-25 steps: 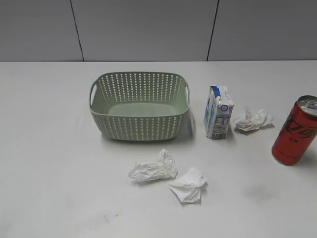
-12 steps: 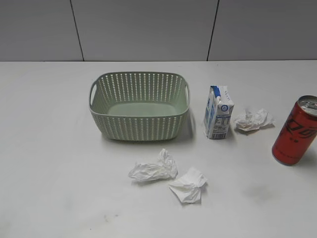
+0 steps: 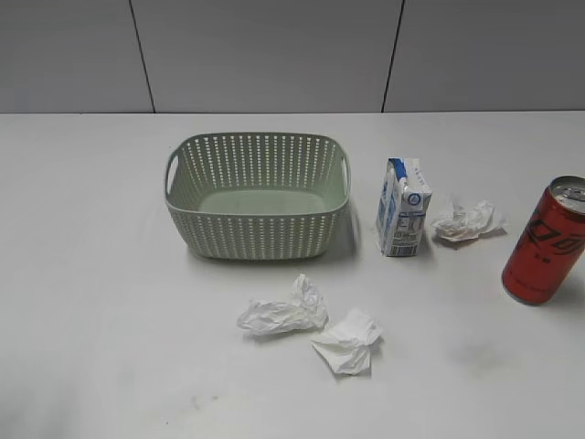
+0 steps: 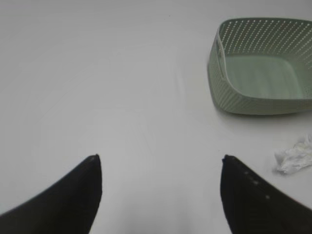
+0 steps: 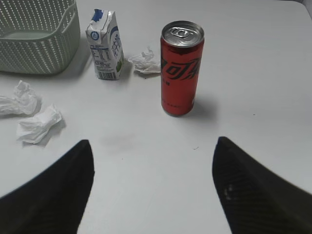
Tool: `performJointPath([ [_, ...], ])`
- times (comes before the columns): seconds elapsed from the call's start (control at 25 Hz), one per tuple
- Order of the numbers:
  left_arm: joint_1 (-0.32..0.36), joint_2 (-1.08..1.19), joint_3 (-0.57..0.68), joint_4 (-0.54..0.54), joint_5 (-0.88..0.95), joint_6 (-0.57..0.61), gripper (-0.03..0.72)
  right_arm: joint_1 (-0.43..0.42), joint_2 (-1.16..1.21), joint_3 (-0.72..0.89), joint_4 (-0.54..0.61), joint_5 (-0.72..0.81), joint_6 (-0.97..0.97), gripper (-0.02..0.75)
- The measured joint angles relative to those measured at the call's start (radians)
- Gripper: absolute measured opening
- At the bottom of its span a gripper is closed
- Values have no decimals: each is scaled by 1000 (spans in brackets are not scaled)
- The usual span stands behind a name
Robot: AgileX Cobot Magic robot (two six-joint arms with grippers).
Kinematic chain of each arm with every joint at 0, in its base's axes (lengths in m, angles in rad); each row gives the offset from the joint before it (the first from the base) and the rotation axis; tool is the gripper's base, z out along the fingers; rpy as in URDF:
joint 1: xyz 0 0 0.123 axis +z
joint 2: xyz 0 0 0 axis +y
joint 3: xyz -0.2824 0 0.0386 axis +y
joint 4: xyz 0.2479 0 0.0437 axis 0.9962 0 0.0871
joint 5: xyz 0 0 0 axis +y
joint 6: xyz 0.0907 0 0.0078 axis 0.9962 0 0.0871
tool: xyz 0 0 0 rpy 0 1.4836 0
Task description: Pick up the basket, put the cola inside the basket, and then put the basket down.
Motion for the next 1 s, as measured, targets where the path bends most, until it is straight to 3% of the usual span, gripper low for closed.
performJointPath([
  [0.32,-64,366,-359,-5,187,5,571,0,0,0,0,0,0,585],
  [0.52,-170,574,-554,28,258,-23,569,0,0,0,0,0,1,585],
  [0.76,-319,790,-741,173,286,-145,568,0,0,0,0,0,1,585],
  [1.0,-391,986,-884,197,290,-198,567,0,0,0,0,0,1,585],
])
